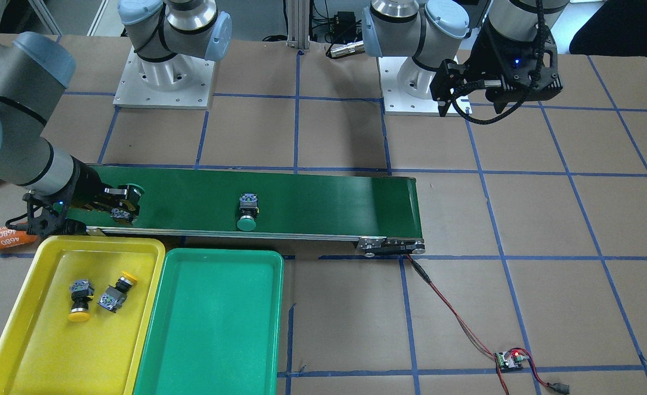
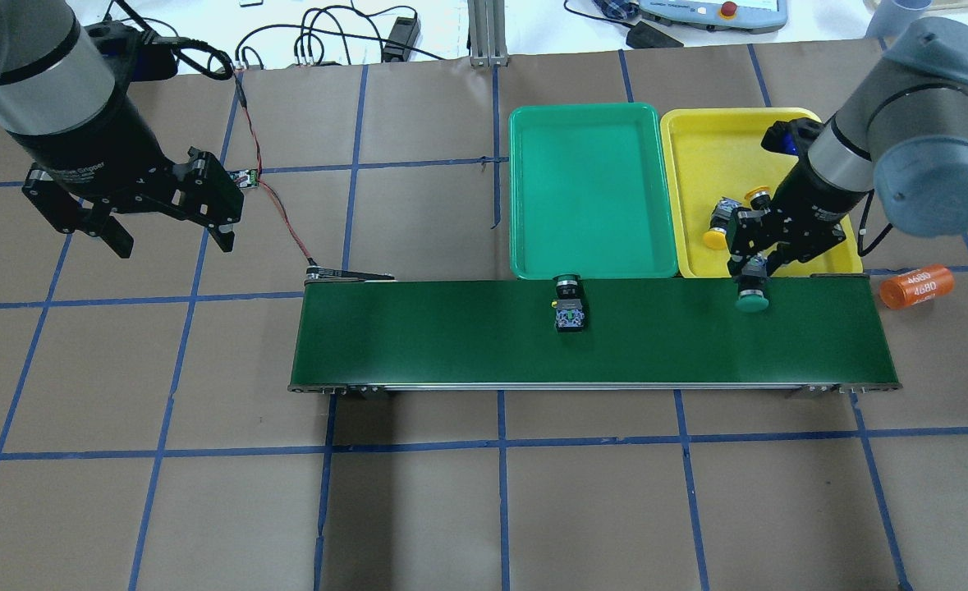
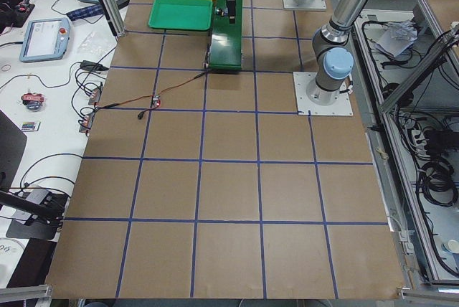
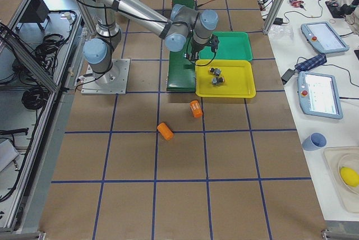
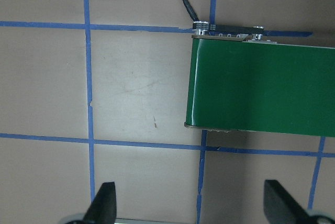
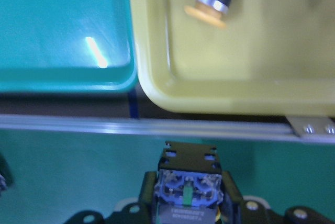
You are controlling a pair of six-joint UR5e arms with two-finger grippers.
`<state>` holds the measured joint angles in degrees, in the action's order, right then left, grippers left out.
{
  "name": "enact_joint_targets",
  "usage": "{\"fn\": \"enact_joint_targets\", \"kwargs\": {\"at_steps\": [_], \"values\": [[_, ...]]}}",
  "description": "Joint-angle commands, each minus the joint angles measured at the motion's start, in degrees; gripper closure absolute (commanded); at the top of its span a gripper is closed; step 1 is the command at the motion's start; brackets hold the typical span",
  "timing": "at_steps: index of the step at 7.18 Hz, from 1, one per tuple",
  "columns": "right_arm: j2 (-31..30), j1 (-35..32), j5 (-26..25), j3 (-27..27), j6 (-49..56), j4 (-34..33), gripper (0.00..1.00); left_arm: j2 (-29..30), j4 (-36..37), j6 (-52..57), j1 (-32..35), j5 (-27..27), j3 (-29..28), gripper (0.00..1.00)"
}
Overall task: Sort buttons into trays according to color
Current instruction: 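Lower the right gripper and grasp the green-capped button, then carry the green button into the green tray with the right gripper and release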
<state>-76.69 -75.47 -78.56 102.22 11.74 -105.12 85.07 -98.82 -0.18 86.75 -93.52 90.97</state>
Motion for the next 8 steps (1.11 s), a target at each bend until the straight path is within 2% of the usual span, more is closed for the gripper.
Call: {"fn": "enact_joint_targets", "kwargs": {"at_steps": [1,2,3,4,5,7,8], "values": [[9.14,-6.41,2.8,-14.09,-6.35,-0.08,1.0,0.18,0.47,0.0,0.0,0.0,0.44,0.0],[13.45,-7.32,3.24,-17.11,-7.42,-0.43,1.0,-0.07,0.39,0.0,0.0,0.09,0.61,0.0],[14.97,-9.41,2.2,-16.8,-10.65,-2.43,1.0,-0.16,0.21,0.0,0.0,0.0,0.7,0.0],[16.99,-9.78,1.66,-16.62,-11.9,-5.33,0.68,-0.17,0.47,0.0,0.0,0.0,0.79,0.0],[18.31,-9.87,2.53,-16.79,-16.18,-5.88,0.01,0.1,0.56,0.0,0.0,0.0,0.79,0.0],[16.67,-8.91,0.18,-16.45,-13.43,-3.44,0.0,-0.16,0.39,0.0,0.0,0.0,0.79,0.0],[13.61,-8.38,-0.79,-16.36,-12.98,1.1,0.0,-0.17,0.47,0.0,0.0,0.0,0.96,0.0]]}}
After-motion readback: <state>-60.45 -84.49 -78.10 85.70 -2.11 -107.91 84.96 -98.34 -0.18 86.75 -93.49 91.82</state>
